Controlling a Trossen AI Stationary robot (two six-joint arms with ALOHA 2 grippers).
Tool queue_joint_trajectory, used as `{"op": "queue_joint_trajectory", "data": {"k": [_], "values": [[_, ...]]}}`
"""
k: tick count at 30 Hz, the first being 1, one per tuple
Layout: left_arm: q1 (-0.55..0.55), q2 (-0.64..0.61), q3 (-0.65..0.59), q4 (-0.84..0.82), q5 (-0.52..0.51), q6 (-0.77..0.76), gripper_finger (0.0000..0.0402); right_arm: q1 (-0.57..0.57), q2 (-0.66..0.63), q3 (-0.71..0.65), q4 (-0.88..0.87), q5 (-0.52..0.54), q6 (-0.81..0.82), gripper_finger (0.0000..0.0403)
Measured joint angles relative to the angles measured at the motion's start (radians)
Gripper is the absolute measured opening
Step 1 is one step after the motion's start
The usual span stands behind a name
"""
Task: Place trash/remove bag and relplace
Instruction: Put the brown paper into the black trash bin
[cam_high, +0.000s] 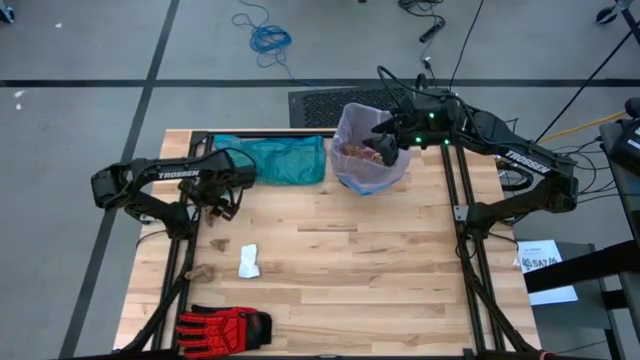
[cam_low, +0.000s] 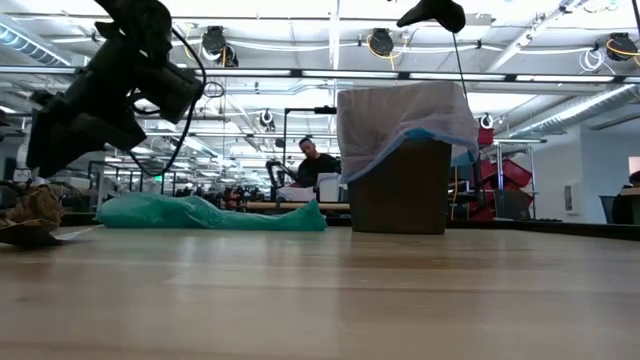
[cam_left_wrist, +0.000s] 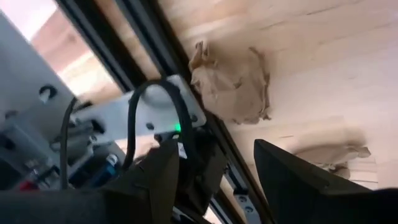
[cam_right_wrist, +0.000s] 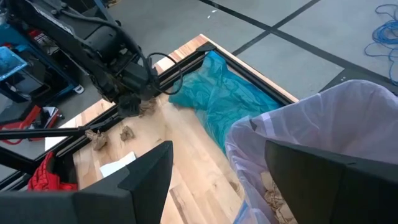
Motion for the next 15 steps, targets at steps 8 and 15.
{"op": "queue_joint_trajectory", "data": {"k": [8,15], "values": [[0.001,0.041,0.002,0.062,-0.022,0.028,0.0205,0.0,0.0,0.0,0.014,0.0,0.0,0.0249],[0.001,0.154,0.002,0.064,-0.022,0.045,0.0205,0.0,0.0,0.0,0.014,0.0,0.0,0.0249]]}}
